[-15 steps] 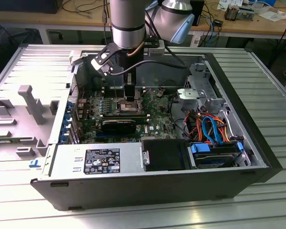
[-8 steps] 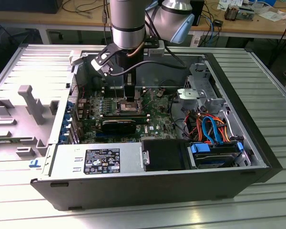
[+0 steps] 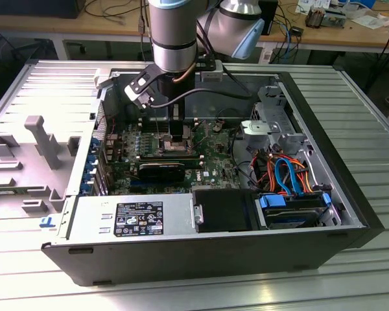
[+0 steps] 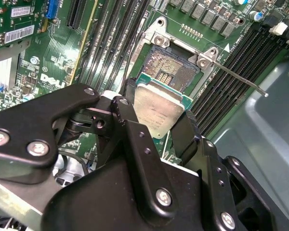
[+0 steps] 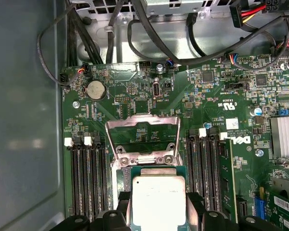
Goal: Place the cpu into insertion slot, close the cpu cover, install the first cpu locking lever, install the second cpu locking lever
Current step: 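Place the cpu into insertion slot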
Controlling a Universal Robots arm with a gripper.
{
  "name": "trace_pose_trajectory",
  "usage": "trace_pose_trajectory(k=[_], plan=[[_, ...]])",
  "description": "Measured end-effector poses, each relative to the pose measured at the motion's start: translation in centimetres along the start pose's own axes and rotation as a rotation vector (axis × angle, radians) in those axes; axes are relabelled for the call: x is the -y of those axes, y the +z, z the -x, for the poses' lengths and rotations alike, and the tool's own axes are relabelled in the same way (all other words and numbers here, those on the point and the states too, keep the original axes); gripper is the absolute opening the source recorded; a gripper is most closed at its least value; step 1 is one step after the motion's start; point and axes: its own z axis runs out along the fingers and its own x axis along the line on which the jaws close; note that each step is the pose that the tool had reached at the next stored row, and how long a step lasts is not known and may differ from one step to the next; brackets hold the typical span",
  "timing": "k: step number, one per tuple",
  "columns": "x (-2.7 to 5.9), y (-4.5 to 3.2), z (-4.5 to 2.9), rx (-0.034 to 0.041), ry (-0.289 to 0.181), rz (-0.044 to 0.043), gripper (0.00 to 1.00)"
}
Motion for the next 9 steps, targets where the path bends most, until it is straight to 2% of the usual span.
trace_pose_trajectory(k=[9], plan=[[0.01,0.21,0.0,0.0,0.0,0.0,0.54]])
